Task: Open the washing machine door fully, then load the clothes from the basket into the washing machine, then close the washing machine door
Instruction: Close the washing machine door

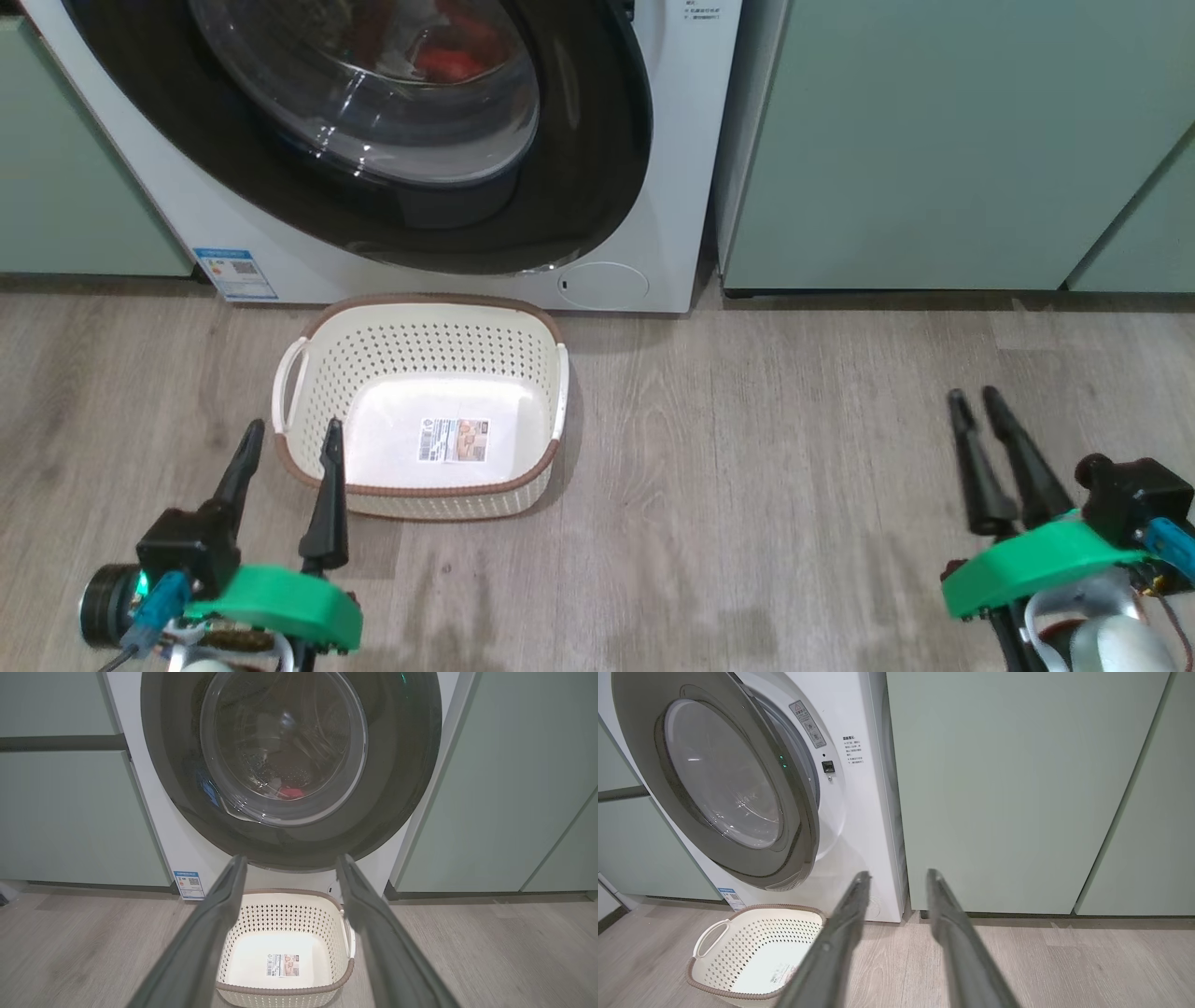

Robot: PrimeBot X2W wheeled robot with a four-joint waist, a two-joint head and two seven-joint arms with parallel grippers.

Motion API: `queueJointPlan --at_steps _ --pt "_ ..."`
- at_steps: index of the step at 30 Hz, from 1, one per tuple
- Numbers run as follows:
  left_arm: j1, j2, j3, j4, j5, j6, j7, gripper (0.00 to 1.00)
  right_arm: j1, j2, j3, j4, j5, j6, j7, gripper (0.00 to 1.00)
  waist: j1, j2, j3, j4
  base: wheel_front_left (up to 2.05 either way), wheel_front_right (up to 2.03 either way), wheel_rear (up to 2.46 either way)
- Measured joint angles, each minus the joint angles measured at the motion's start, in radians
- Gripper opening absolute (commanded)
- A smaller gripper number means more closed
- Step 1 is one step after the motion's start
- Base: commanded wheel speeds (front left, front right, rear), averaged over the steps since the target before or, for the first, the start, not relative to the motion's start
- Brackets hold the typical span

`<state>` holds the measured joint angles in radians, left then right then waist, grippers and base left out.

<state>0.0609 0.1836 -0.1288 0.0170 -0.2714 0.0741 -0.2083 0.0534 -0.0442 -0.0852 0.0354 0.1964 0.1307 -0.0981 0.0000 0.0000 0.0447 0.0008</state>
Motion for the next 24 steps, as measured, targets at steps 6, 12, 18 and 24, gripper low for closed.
queueJointPlan --at_steps 6,12,18,24 --pt "-0.018 0.003 -0.004 -0.003 0.0 0.001 0.0 1.0 -0.002 0.0 -0.004 0.001 0.007 0.0 0.0 0.0 0.0 0.0 0.006 0.019 0.0 0.0 0.0" --pt "-0.052 0.006 -0.012 -0.026 0.002 0.002 0.0 1.0 -0.049 0.0 -0.005 0.007 -0.005 0.0 0.001 0.0 0.0 0.0 0.029 0.061 0.0 0.0 0.0" --pt "-0.101 -0.001 -0.026 -0.035 0.0 0.002 -0.015 1.0 -0.211 0.0 0.004 0.041 -0.049 0.0 0.016 0.0 0.0001 0.0 0.073 0.138 0.0 0.0 0.0" --pt "-0.132 -0.021 -0.032 -0.033 -0.01 -0.002 -0.029 1.0 -0.409 -0.003 0.037 0.113 -0.082 0.0 0.033 0.0 0.0001 0.0 0.128 0.23 0.0 0.0 0.0"
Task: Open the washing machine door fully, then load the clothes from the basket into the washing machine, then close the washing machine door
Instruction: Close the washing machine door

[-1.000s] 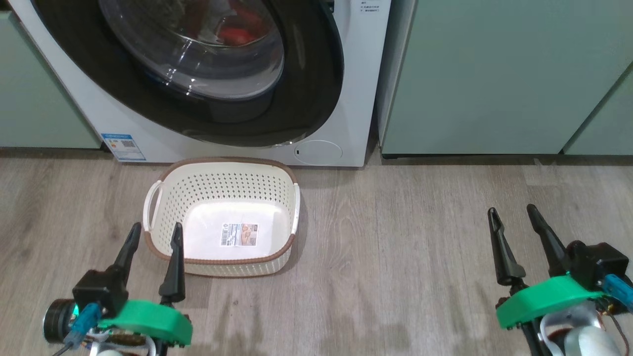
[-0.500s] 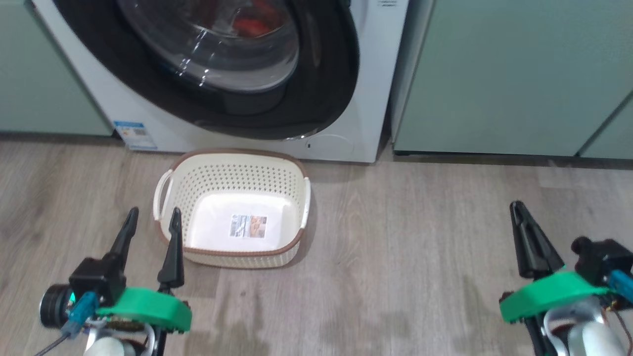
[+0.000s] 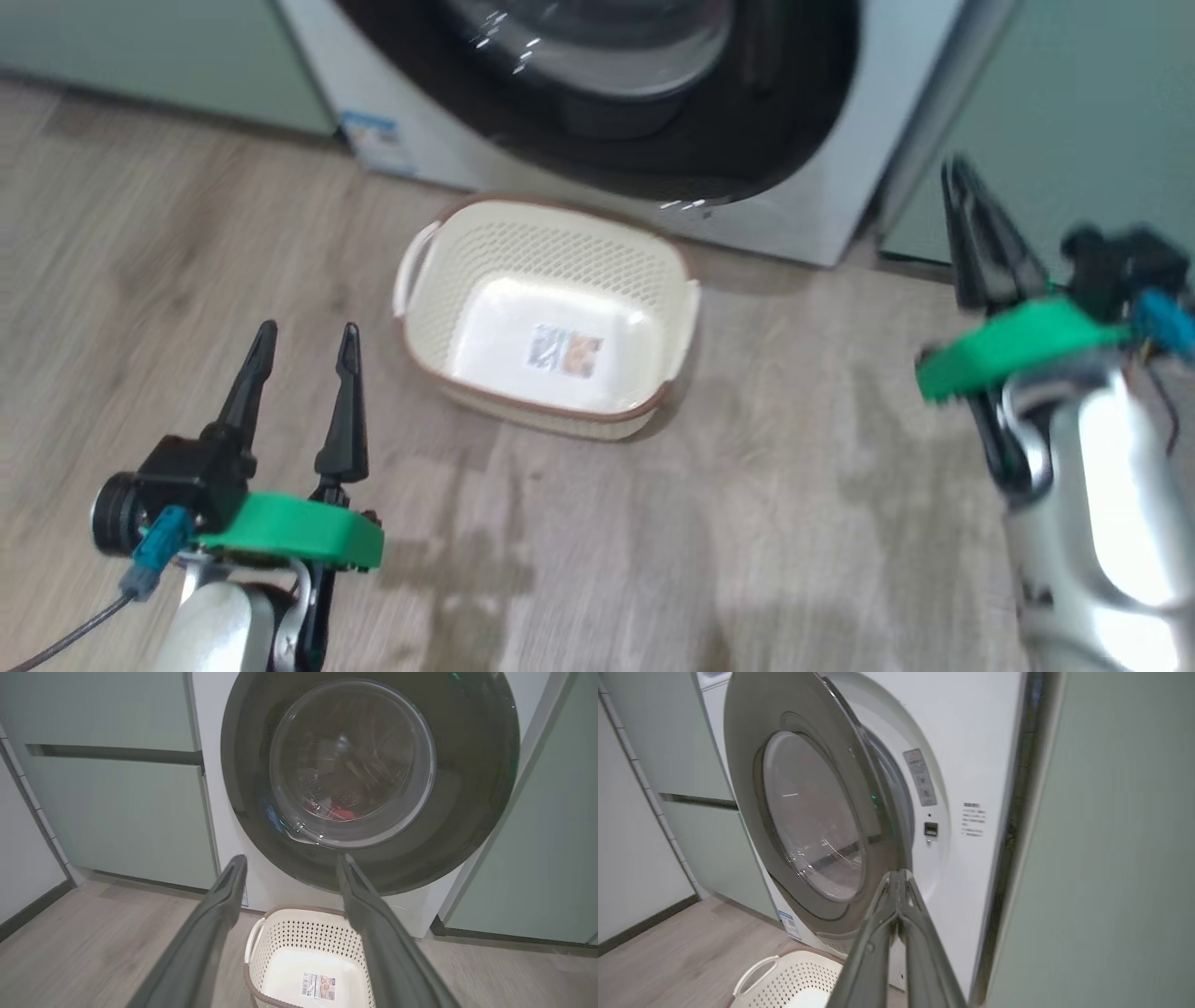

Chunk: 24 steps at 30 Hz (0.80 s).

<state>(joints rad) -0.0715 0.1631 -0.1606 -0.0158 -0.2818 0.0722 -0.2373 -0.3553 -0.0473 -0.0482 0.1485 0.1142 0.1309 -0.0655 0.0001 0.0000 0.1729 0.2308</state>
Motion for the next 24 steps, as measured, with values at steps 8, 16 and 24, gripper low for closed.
queueJointPlan --at_steps 8,16,24 --pt "-0.043 -0.03 0.0 0.01 -0.01 -0.017 -0.011 1.0 -0.24 -0.007 0.011 0.149 -0.018 0.0 0.001 0.0 0.0001 0.0 0.077 0.094 0.0 0.0 0.0" --pt "-0.097 -0.061 0.002 0.02 -0.01 -0.035 -0.012 1.0 -0.41 -0.026 -0.006 0.32 -0.029 0.0 -0.009 0.0 0.0001 0.0 0.136 0.148 0.0 0.0 0.0" --pt "-0.112 -0.079 0.007 0.02 -0.001 -0.061 -0.012 1.0 -0.495 -0.033 -0.014 0.428 -0.037 0.0 -0.043 0.0 -0.0001 0.0 0.156 0.159 0.0 0.0 0.0"
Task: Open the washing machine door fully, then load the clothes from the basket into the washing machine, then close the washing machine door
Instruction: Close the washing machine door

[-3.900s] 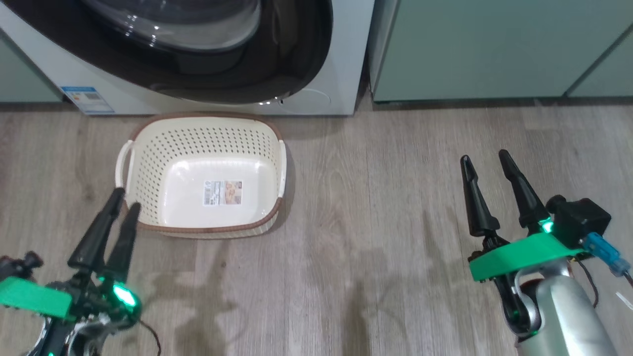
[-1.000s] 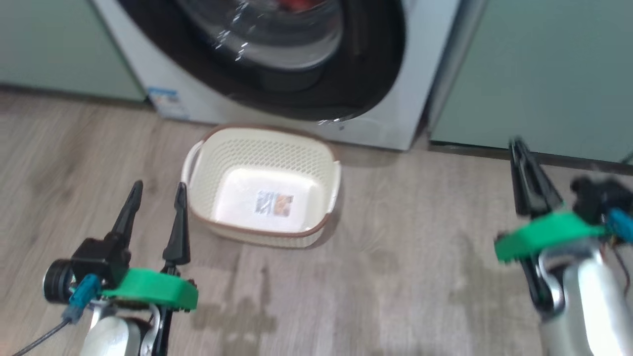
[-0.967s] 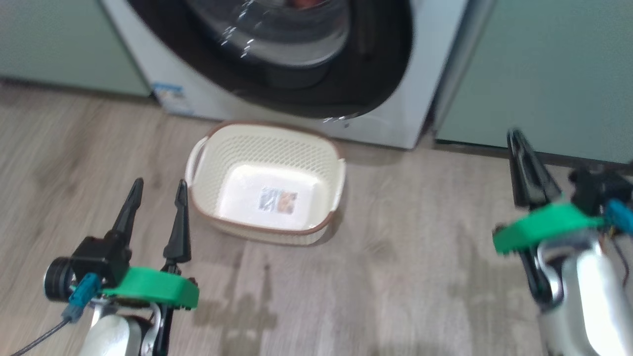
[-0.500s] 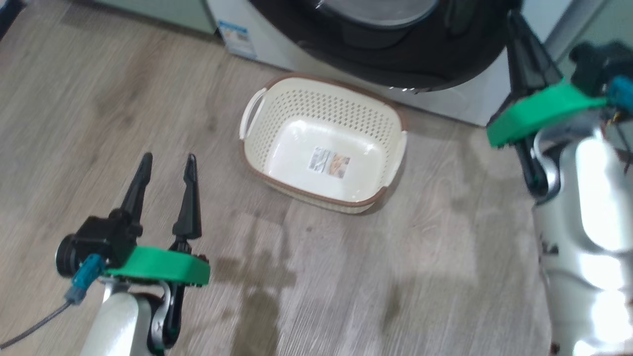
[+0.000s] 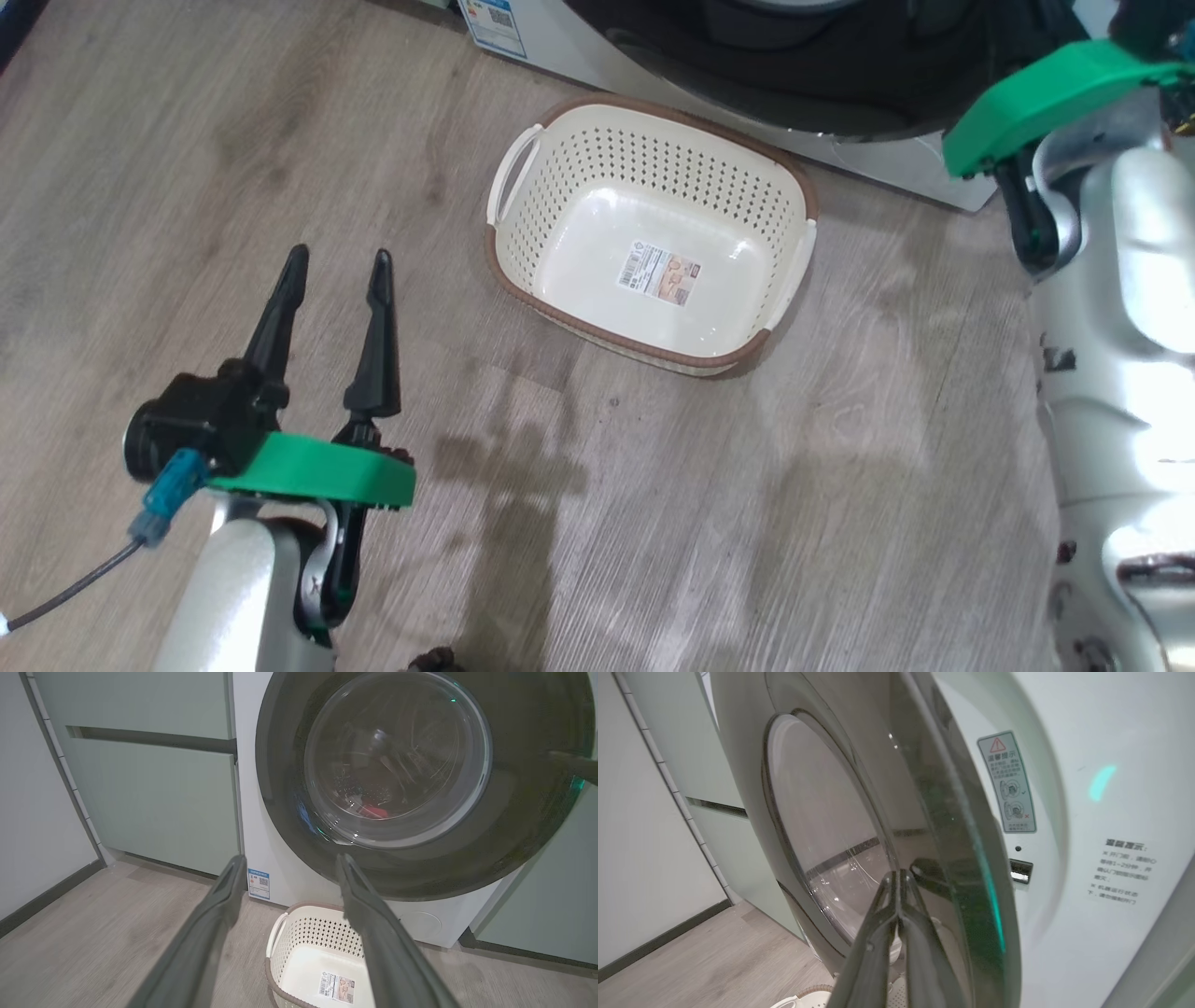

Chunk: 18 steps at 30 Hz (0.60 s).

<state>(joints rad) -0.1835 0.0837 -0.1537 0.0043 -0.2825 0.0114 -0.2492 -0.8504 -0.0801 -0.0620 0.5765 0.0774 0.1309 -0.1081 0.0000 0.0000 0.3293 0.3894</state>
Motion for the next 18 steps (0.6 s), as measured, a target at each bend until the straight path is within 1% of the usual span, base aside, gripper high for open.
queueJointPlan --at_steps 7,9,13,18 --pt "-0.008 -0.014 0.014 -0.002 0.013 -0.018 0.0 1.0 -0.092 -0.014 -0.027 0.094 -0.009 0.0 -0.018 0.0 0.0001 0.0 0.024 -0.001 0.0 0.0 0.0" --pt "-0.016 -0.019 0.015 -0.002 0.016 -0.019 0.0 1.0 -0.126 -0.024 -0.028 0.132 -0.009 0.0 -0.026 0.0 0.0001 0.0 0.03 0.0 0.0 0.0 0.0" --pt "-0.028 -0.026 0.014 -0.001 0.019 -0.035 0.0 1.0 -0.19 -0.044 -0.03 0.217 -0.009 0.0 -0.036 0.0 0.0 0.0 0.035 0.004 0.0 0.0 0.0" --pt "-0.041 -0.031 0.012 0.001 0.029 -0.045 0.0 1.0 -0.266 -0.064 -0.064 0.328 -0.03 0.0 -0.063 0.0 0.0 0.0 0.038 0.011 0.0 0.0 0.0"
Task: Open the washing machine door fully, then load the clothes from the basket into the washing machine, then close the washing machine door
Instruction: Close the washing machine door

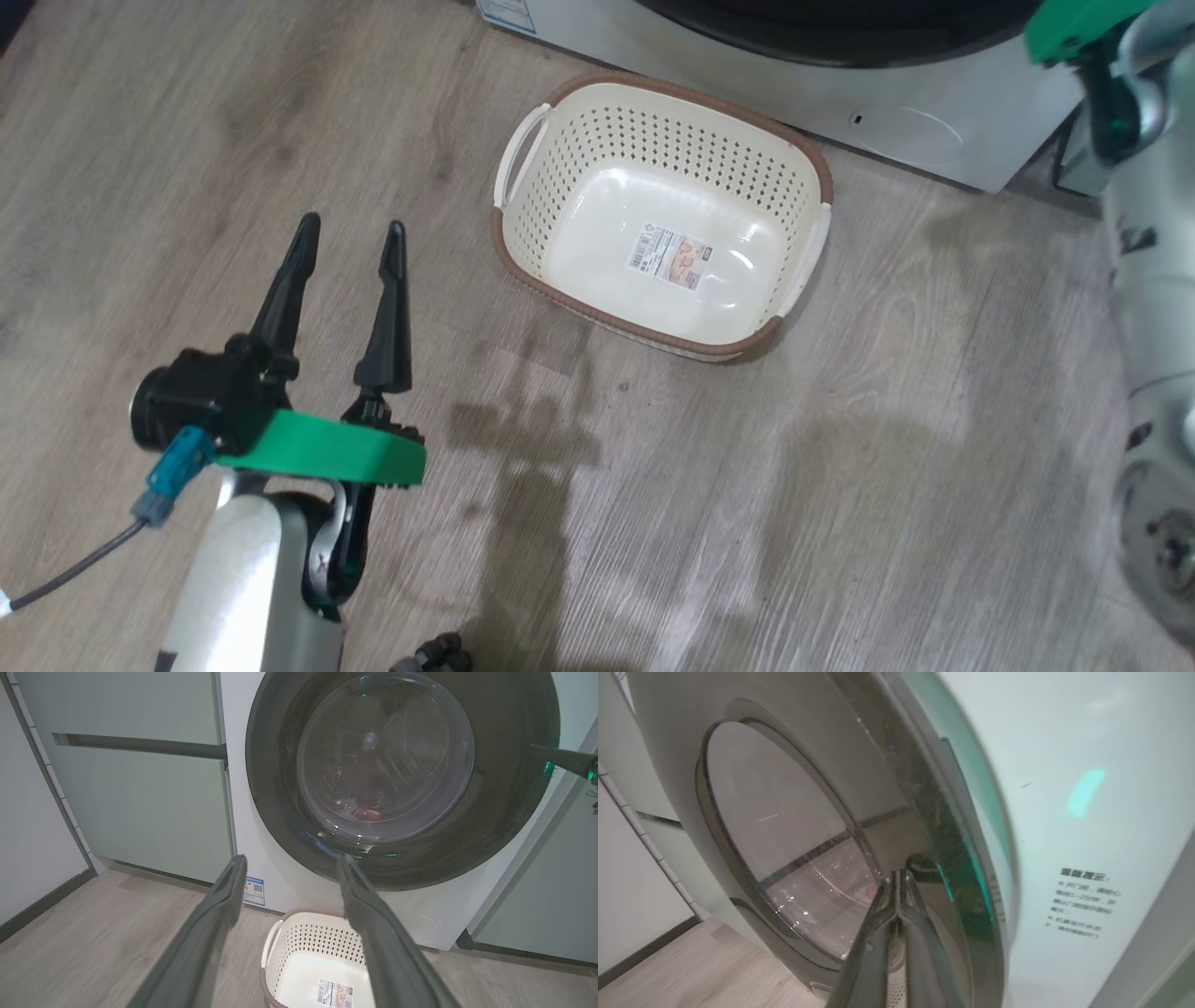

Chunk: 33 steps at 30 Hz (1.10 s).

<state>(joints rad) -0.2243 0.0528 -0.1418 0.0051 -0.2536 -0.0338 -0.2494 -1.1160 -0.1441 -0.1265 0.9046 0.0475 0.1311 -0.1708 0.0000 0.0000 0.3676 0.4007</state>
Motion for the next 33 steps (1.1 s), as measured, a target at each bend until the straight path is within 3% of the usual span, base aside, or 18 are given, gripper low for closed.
queueJointPlan --at_steps 14,25,26,27,28,29,33 --pt "-0.008 -0.009 -0.008 0.021 0.009 -0.016 -0.003 1.0 -0.121 -0.022 -0.08 0.2 -0.09 0.0 -0.061 0.0 0.0 0.0 -0.016 0.012 0.0 0.0 0.0" --pt "0.009 -0.007 0.007 0.034 0.033 -0.016 -0.003 1.0 -0.072 0.044 -0.017 0.208 -0.052 0.0 -0.082 0.0 -0.0001 0.0 -0.07 -0.036 0.0 0.0 0.0" --pt "0.014 -0.005 0.013 0.034 0.034 -0.015 -0.003 1.0 -0.052 0.05 -0.004 0.2 -0.043 0.0 -0.082 0.18 0.0 0.0 -0.074 -0.045 0.0 0.0 0.0" --pt "0.02 -0.003 0.017 0.034 0.034 -0.015 -0.003 1.0 -0.026 0.053 0.008 0.184 -0.031 0.0 -0.082 0.46 0.0 0.0 -0.08 -0.054 0.0 0.0 0.0" --pt "0.026 -0.001 0.018 0.034 0.034 -0.014 -0.003 1.0 0.002 0.055 0.019 0.164 -0.019 0.0 -0.082 0.9 0.0 0.0 -0.085 -0.063 0.0 0.0 0.0" --pt "0.039 0.002 0.019 0.034 0.034 -0.014 -0.003 1.0 0.068 0.057 0.041 0.109 0.009 0.0 -0.082 1.0 -0.0001 0.0 -0.098 -0.083 0.0 0.0 0.0" --pt "0.049 0.011 0.019 0.036 0.035 -0.014 -0.003 1.0 0.205 0.061 0.089 -0.021 0.066 0.0 -0.082 1.0 -0.0001 0.0 -0.126 -0.122 0.0 0.0 0.0"
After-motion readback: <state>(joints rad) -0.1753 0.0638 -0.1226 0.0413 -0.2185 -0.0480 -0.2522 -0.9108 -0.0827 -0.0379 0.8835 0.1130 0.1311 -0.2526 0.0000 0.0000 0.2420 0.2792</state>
